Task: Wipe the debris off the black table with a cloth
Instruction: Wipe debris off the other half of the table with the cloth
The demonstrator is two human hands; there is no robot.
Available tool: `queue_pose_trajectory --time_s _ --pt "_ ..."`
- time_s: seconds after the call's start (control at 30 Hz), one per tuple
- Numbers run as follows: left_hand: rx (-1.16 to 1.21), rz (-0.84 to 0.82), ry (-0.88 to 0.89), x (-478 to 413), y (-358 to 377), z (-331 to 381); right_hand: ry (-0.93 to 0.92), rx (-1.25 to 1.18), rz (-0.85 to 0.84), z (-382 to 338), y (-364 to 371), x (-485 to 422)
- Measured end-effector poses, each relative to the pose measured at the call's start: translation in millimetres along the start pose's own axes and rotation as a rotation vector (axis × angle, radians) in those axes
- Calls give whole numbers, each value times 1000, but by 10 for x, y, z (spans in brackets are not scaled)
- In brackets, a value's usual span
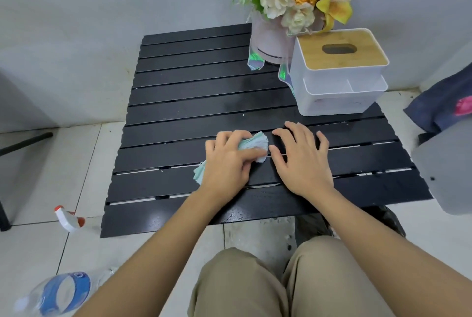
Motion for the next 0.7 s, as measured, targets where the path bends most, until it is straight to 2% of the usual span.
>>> queue_pose_trajectory --time_s 0.13,0.37,0.57,0.7 --pt "-67 14 42 82 -236 -274 3 -27 13 1 -15 2" --pt "-171 187 28 334 -409 -510 5 -20 -1 -18 -6 2" --pt "-109 141 -8 142 -94 -1 5 0 -3 -17 14 -3" --pt "-61 70 -102 117 -122 -119 -5 -103 28 18 -14 4"
Point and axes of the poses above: each hand's wrist, its own x-axis away from the middle knuckle, its own y-axis out of the palm, z = x × y, the point moved 7 cm from there along -x, towards the middle knuckle, and after that the axes turned 13 degrees about -y, right-handed, at the moved point
